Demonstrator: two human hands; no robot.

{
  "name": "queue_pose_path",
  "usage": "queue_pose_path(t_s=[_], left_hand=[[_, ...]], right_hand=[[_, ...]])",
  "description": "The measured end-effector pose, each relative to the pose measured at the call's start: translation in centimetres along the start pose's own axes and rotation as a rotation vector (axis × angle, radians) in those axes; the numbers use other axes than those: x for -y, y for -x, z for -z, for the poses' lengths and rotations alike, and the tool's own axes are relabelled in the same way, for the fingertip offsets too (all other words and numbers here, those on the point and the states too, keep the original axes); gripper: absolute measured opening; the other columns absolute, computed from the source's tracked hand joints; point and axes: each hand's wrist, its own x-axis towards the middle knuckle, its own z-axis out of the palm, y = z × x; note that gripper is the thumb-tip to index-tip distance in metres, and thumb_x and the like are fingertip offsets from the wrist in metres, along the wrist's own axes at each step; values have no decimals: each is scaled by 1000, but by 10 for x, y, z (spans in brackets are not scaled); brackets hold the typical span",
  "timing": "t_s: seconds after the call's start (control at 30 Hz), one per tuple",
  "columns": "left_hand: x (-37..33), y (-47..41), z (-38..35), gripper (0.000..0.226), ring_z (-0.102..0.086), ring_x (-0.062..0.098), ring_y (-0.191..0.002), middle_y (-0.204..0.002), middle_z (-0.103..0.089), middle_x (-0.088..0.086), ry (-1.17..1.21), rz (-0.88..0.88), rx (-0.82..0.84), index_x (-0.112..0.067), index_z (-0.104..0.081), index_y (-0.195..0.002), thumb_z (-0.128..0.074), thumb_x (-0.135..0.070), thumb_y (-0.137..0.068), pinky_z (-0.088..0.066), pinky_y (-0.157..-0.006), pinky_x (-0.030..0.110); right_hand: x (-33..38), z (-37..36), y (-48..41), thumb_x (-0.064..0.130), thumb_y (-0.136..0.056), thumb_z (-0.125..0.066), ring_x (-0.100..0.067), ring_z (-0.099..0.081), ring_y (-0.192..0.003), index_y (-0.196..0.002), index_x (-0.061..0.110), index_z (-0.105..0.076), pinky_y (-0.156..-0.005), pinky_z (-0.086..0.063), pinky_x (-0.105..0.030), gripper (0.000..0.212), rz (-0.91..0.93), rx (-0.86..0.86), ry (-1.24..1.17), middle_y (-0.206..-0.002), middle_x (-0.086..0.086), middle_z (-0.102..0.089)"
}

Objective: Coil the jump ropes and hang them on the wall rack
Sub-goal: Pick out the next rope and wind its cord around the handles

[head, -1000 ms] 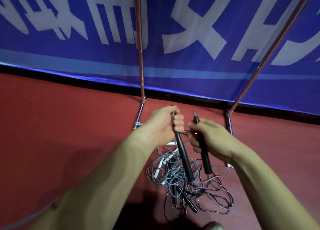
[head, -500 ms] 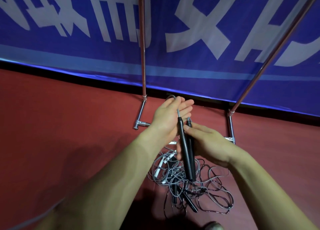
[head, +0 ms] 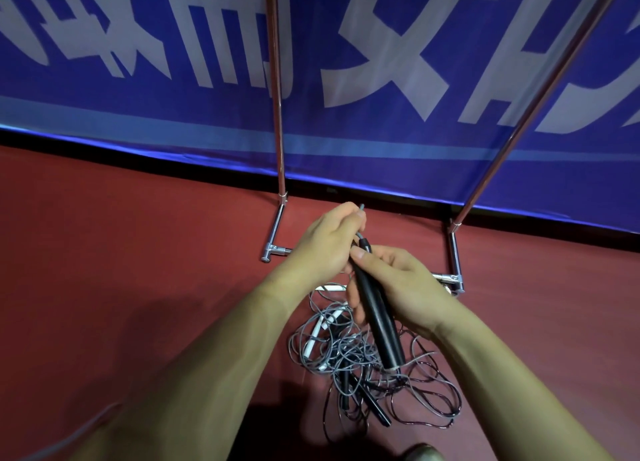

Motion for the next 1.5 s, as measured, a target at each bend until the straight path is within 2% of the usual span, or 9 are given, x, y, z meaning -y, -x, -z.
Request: queue_pose_path(t_s=[0.2,0.4,0.53,0.63,0.87,1.07,1.23,1.33,1.5], left_hand=[[-5,-3,-3,28,-47,16,-58,-61,-45,-2,110,9,-100,-21,-49,-68,-49,-38,-91,-35,-56,31],[-14,-1,8,31,-36,10,-43,-58,-42,2,436,84,-69,-14,-47,-72,-46,-18,-103,-25,-40,18],[-6,-2,21,41,-59,15,-74,-75,-64,-5,29,265,-120,-21,-69,-80,-51,-52,-99,-43,-75,30],[-16,7,28,33,-63,9,-107,-109,-67,-7,116,103,-187,-18,-70,-115,-45,-38,-105,-41,-90,25],[-37,36,22,28,-64,6,-81,-83,-71,-1,121,-57,354,-7,-75,-98,-51,-20,-104,-49,-81,17],[-14,33,18,29,-68,5,-87,-103,-75,0,53,70,567,-19,-72,-119,-47,-27,-106,-51,-77,17],[-5,14,2,51,-43,20,-61,-73,-55,9,221,61,285,-21,-74,-94,-44,-62,-97,-35,-53,26],[-4,4,-5,58,-34,12,-55,-64,-41,0,367,163,156,-18,-62,-86,-47,-74,-87,-31,-49,21],[-3,9,-8,56,-57,17,-66,-66,-59,-7,-276,40,231,-25,-58,-72,-27,-60,-104,-50,-71,36]], right_hand=[[-2,-2,3,17,-98,-58,-22,-51,-38,-105,2,-53,-41,-45,-27,18,72,54,-49,-56,-15,-55],[3,-1,16,13,-92,-59,-16,-53,-44,-128,19,-61,-42,-50,-26,36,-57,227,-235,-71,-13,-52],[12,0,20,8,-95,-55,-8,-33,-45,-142,24,-49,-38,-27,-18,50,-59,174,-280,-68,-3,-39],[23,-2,27,8,-93,-55,-8,-28,-46,-140,34,-52,-40,-20,-19,53,-77,150,-257,-69,-3,-35],[12,-7,45,6,-89,-57,-8,-33,-44,-111,34,-66,-35,-28,-18,37,-174,228,-309,-68,-5,-38],[3,9,41,8,-88,-56,-7,-31,-42,-110,20,-56,-36,-22,-19,25,-296,260,-172,-65,-2,-40],[6,16,33,3,-88,-52,-6,-31,-41,-114,21,-56,-34,-24,-16,31,-179,196,-408,-65,-3,-37],[10,18,28,2,-87,-51,-7,-30,-42,-106,24,-62,-35,-24,-16,31,-98,179,-436,-65,-3,-36],[8,26,24,-3,-95,-50,-14,-29,-44,-115,42,-64,-40,-23,-23,51,-27,-115,-39,-61,0,-42]])
